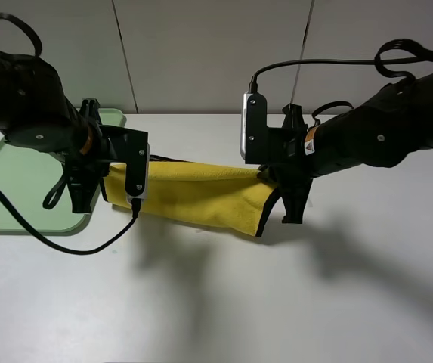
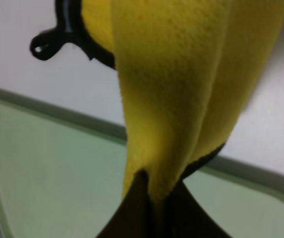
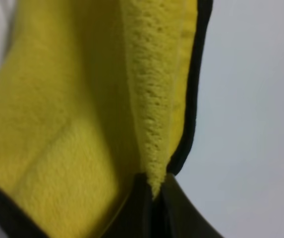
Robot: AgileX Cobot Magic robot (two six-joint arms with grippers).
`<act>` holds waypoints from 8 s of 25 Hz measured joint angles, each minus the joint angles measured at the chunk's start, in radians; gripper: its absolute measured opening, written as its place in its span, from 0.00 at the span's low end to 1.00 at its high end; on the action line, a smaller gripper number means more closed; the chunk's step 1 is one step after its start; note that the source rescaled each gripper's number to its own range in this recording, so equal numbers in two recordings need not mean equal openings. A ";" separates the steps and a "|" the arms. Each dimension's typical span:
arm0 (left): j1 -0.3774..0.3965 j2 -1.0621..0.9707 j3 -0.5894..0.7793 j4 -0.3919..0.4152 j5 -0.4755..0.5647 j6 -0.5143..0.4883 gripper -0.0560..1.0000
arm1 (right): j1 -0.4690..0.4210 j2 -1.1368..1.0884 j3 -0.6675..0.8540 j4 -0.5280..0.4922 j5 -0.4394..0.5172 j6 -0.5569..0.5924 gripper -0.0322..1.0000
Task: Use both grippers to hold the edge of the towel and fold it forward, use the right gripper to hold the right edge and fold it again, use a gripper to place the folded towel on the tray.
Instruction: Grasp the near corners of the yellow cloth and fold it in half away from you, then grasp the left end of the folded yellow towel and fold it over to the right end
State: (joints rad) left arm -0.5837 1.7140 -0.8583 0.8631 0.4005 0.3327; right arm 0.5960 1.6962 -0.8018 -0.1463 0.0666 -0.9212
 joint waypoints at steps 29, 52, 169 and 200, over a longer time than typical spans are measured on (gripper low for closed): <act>0.001 0.234 -0.100 0.455 -0.038 -0.373 0.05 | -0.084 0.103 -0.026 -0.016 -0.154 0.000 0.03; 0.002 0.234 -0.100 0.474 -0.016 -0.622 0.85 | -0.092 0.108 -0.026 -0.012 -0.162 0.000 0.76; 0.002 0.234 -0.100 0.471 -0.106 -0.669 1.00 | -0.220 -1.701 0.309 0.163 0.961 0.990 1.00; 0.053 0.234 -0.100 0.249 -0.186 -1.628 1.00 | -0.220 -1.703 0.309 0.165 0.961 0.990 1.00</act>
State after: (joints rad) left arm -0.5303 1.9480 -0.9586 1.1117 0.2144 -1.2958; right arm 0.3756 -0.0067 -0.4929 0.0185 1.0273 0.0691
